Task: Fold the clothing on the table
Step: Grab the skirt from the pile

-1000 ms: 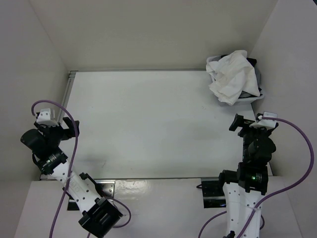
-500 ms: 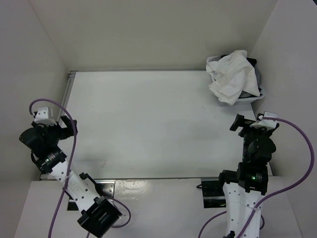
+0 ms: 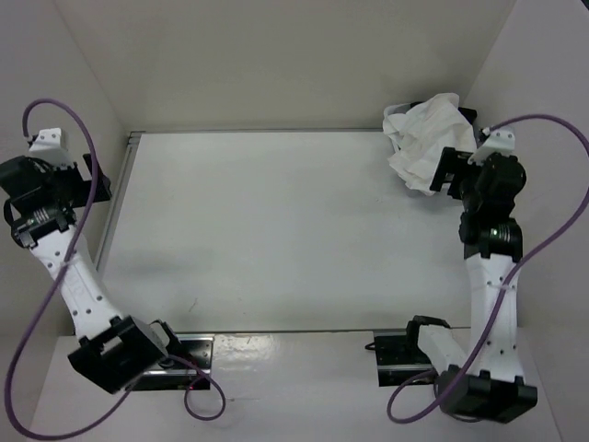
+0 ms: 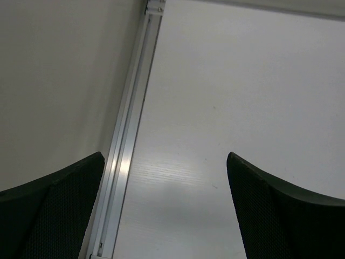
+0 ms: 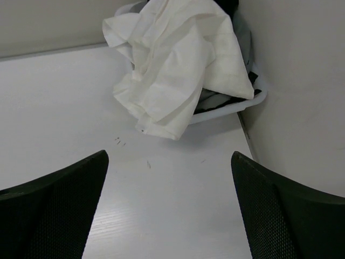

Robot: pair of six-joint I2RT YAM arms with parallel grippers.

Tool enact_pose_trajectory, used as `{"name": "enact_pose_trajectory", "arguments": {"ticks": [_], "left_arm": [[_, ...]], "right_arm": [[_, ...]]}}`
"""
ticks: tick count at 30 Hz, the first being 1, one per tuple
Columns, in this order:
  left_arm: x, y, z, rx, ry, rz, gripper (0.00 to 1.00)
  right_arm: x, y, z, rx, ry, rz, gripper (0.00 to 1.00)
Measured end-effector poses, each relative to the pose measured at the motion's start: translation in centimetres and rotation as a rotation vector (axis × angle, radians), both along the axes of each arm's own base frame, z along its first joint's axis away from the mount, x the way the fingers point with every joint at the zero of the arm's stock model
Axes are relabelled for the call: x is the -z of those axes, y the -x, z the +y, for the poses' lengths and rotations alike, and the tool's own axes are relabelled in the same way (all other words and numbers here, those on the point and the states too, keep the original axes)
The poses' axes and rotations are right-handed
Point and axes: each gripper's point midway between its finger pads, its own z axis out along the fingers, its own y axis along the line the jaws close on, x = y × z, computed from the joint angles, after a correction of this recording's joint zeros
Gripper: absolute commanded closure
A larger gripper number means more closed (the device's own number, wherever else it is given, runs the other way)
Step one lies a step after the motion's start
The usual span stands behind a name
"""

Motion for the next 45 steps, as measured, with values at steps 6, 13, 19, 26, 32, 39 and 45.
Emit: {"name": "enact_pose_trajectory", "arguments": {"ticks": [6,13,19,26,32,39,45], "left_arm": [[7.1,-2.2,-0.3,0.009,0.136,0.267,0.0],[8.4,-1.9,-3.3,0.016,0.104,0.31,0.0],[8.7,-3.1,-5.8,0.046,0.044,0.338,0.0],[12.6,-1.7,-7.2,0.066,0.034,0.412,0.0],[12.7,-0.4,-7.6,0.061,0.02,0.374,0.0],[11.6,0.1,-7.6,0.059,0.013,0.293,0.0],[12.4,0.5,-7.1,0.049,0.036,0.292,0.0]], "right_arm": [[3.1,-5.8,0.1,-0.031,-0.022,0.263,0.02],[10.1,-10.3,-0.5,-0.016,-0.078,0.591,0.02],[10.2,-11.0,-1.4,0.03,-0.061,0.604,0.02],[6.2,-15.0,-4.2,0.096,-0.026,0.47,0.02],[8.7,-18.3,-5.7,0.116,-0.033,0.483,0.02],[13.6,-21.3,-6.7,0.114,-0.066,0.549,0.08],[13.4,-23.3,-6.8,0.099,-0.072,0.521,0.92]]}}
